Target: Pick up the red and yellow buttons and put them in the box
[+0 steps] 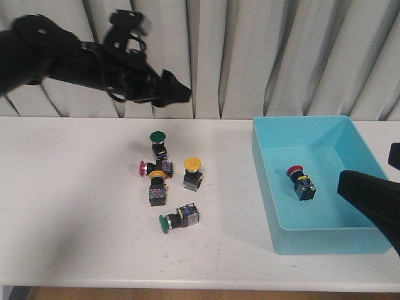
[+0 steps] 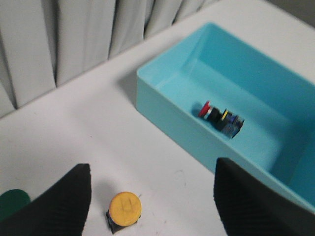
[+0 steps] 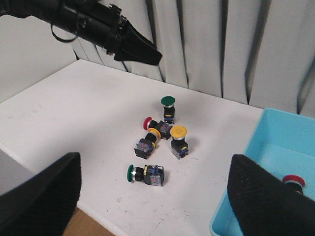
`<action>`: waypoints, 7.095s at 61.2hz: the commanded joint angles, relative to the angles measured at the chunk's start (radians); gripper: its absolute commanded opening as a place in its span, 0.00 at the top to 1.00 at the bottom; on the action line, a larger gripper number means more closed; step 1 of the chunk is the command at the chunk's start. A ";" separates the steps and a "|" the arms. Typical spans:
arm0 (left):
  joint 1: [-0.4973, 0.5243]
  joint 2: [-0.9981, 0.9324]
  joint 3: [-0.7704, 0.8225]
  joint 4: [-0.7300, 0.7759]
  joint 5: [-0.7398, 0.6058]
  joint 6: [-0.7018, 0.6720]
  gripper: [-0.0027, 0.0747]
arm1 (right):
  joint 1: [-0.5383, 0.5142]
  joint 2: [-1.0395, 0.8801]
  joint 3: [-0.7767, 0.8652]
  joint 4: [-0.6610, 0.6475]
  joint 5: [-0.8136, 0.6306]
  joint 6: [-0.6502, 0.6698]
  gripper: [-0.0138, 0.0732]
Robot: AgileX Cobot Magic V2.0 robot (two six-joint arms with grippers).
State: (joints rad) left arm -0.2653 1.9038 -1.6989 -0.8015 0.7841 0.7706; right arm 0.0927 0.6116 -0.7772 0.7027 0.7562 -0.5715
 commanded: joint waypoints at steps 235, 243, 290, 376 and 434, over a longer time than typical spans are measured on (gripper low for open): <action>-0.074 -0.379 -0.057 -0.406 0.457 -0.256 0.98 | -0.001 0.326 -0.122 0.992 0.189 -1.188 0.17; -0.074 -0.379 -0.057 -0.436 0.446 -0.256 0.98 | -0.001 0.367 -0.149 0.993 0.227 -1.180 0.17; -0.074 -0.379 -0.057 -0.614 0.401 -0.249 0.98 | -0.001 0.433 -0.148 1.035 0.254 -1.211 0.17; -0.074 -0.379 -0.057 -0.605 0.424 -0.249 0.97 | 0.166 0.475 -0.229 1.089 0.070 -1.256 0.83; -0.074 -0.379 -0.057 -0.393 0.378 -0.249 0.31 | 0.165 0.440 -0.229 1.095 -0.059 -1.263 0.85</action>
State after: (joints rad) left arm -0.3379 1.5562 -1.7321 -1.1543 1.1947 0.5181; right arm 0.2616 1.0917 -0.9743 1.6735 0.7493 -1.8316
